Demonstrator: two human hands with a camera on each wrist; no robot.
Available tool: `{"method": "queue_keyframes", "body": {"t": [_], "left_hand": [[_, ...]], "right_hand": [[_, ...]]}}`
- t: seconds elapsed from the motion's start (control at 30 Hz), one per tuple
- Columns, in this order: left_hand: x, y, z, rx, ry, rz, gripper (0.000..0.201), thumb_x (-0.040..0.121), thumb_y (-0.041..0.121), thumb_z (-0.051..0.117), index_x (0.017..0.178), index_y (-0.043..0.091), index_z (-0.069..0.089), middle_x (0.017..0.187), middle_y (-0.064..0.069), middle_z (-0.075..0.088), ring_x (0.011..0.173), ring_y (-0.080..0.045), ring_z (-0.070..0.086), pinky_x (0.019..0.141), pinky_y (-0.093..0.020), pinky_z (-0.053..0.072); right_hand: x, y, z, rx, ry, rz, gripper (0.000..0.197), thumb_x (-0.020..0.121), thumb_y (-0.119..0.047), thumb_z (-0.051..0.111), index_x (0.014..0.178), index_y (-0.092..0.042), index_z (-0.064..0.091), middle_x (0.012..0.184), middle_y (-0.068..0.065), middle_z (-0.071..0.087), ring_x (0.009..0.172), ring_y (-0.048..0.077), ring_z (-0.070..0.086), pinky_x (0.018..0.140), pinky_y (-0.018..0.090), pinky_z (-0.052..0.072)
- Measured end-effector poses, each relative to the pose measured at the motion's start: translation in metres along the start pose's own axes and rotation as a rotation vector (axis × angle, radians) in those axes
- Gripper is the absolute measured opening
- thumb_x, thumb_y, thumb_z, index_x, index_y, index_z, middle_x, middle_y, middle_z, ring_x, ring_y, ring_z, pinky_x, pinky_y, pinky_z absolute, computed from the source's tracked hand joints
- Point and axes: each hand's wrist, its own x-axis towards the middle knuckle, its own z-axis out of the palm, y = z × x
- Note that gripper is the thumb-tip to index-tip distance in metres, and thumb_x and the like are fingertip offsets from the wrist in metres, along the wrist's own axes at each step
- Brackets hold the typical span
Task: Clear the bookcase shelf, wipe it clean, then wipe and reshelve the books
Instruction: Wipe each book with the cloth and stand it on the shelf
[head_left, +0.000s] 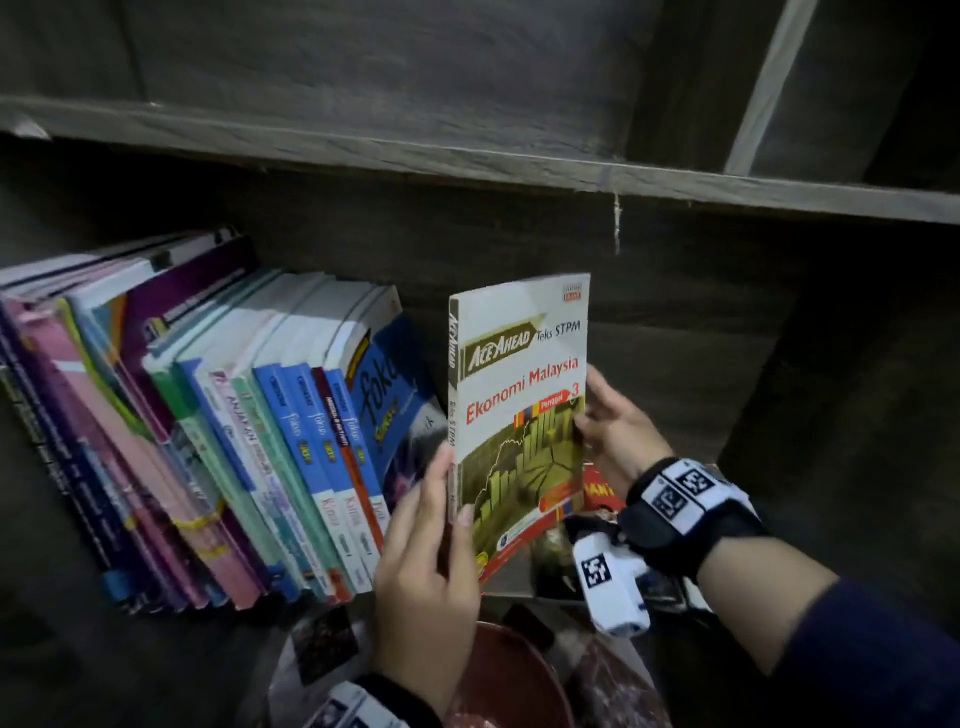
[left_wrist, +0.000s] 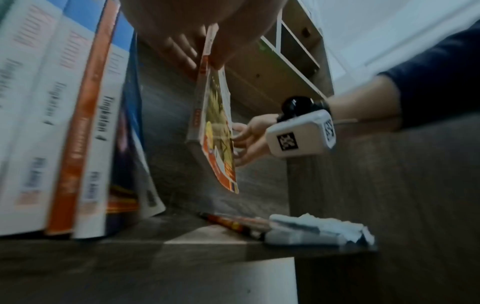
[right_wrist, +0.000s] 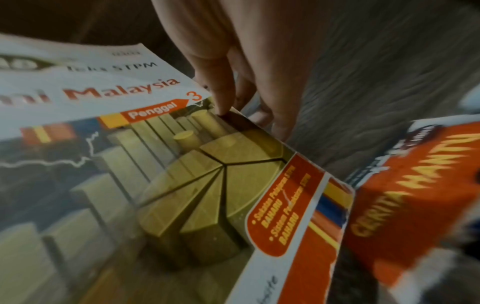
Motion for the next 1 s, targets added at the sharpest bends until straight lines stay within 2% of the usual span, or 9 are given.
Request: {"method": "queue_keyframes", "body": {"t": [0.1, 0.17, 0.3, 0.43, 0.57, 0.63, 0.7, 0.83, 1.0], "left_hand": [[0.002, -0.017, -0.008, 0.255, 0.043, 0.208, 0.064, 0.09, 0.016, 0.062, 0.146, 0.028, 0.036, 0.119, 0.012, 0.05, 0.101, -0.01, 0.056, 0.092, -0.022, 0.046], [0.005, -0.029, -0.015, 0.407, 0.051, 0.225, 0.06, 0.087, 0.029, 0.057, 0.144, 0.023, 0.038, 0.113, 0.006, 0.048, 0.096, -0.015, 0.051, 0.088, -0.031, 0.046], [0.01, -0.06, -0.032, 0.657, 0.036, 0.203, 0.072, 0.075, 0.043, 0.063, 0.139, 0.017, 0.04, 0.111, -0.004, 0.044, 0.091, -0.023, 0.047, 0.074, -0.046, 0.054], [0.008, -0.081, -0.036, 0.772, 0.018, 0.212, 0.086, 0.074, 0.051, 0.062, 0.142, 0.011, 0.028, 0.111, -0.01, 0.042, 0.091, -0.026, 0.046, 0.067, -0.05, 0.054], [0.002, -0.083, -0.028, 0.783, 0.019, 0.259, 0.094, 0.072, 0.054, 0.073, 0.142, 0.011, 0.028, 0.118, -0.012, 0.039, 0.1, -0.026, 0.044, 0.081, -0.048, 0.043], [0.0, -0.085, -0.03, 0.799, 0.008, 0.275, 0.089, 0.075, 0.055, 0.065, 0.143, 0.009, 0.03, 0.119, -0.012, 0.038, 0.103, -0.027, 0.042, 0.087, -0.047, 0.038], [-0.004, -0.088, -0.031, 0.806, -0.023, 0.294, 0.086, 0.078, 0.056, 0.062, 0.143, 0.008, 0.033, 0.12, -0.012, 0.038, 0.105, -0.027, 0.042, 0.089, -0.046, 0.036], [-0.007, -0.092, -0.034, 0.813, -0.04, 0.297, 0.079, 0.08, 0.048, 0.055, 0.144, 0.009, 0.029, 0.121, -0.013, 0.038, 0.107, -0.029, 0.041, 0.091, -0.046, 0.036], [-0.009, -0.094, -0.035, 0.835, -0.06, 0.28, 0.078, 0.082, 0.046, 0.058, 0.144, 0.007, 0.032, 0.123, -0.015, 0.037, 0.109, -0.029, 0.041, 0.095, -0.046, 0.035]], "right_hand": [[0.031, -0.005, 0.039, -0.076, 0.0, -0.037, 0.061, 0.093, 0.01, 0.044, 0.13, -0.038, 0.055, 0.12, -0.001, 0.066, 0.101, 0.016, 0.065, 0.073, 0.031, 0.053], [0.046, -0.006, 0.067, -0.123, -0.023, -0.087, 0.061, 0.092, 0.011, 0.044, 0.134, -0.032, 0.054, 0.123, -0.003, 0.063, 0.103, 0.013, 0.061, 0.076, 0.027, 0.051], [0.063, 0.001, 0.107, -0.357, -0.117, -0.16, 0.059, 0.091, -0.002, 0.056, 0.138, -0.036, 0.049, 0.136, -0.007, 0.052, 0.127, 0.015, 0.048, 0.102, 0.027, 0.041], [0.056, 0.028, 0.13, -0.922, -0.153, -0.167, 0.076, 0.087, -0.027, 0.069, 0.148, -0.043, 0.026, 0.149, 0.006, 0.033, 0.134, 0.029, 0.036, 0.113, 0.033, 0.03], [0.037, 0.048, 0.121, -0.83, 0.079, -0.062, 0.076, 0.084, -0.038, 0.071, 0.148, -0.035, 0.03, 0.14, 0.013, 0.034, 0.126, 0.032, 0.044, 0.106, 0.033, 0.038], [0.031, 0.064, 0.114, -0.795, 0.089, 0.093, 0.048, 0.09, -0.039, 0.063, 0.132, -0.022, 0.049, 0.118, 0.01, 0.055, 0.108, 0.031, 0.059, 0.089, 0.033, 0.046], [0.024, 0.075, 0.119, -0.614, -0.015, 0.24, 0.02, 0.096, -0.032, 0.054, 0.113, -0.023, 0.056, 0.095, 0.003, 0.062, 0.09, 0.027, 0.063, 0.079, 0.038, 0.049], [0.024, 0.084, 0.132, -0.541, -0.183, 0.291, 0.046, 0.101, -0.026, 0.045, 0.145, -0.013, 0.038, 0.142, 0.01, 0.047, 0.125, 0.027, 0.048, 0.105, 0.039, 0.041], [0.032, 0.094, 0.136, -0.538, -0.174, 0.293, 0.055, 0.1, -0.026, 0.046, 0.151, -0.015, 0.027, 0.155, 0.009, 0.031, 0.141, 0.027, 0.032, 0.115, 0.042, 0.03]]}}
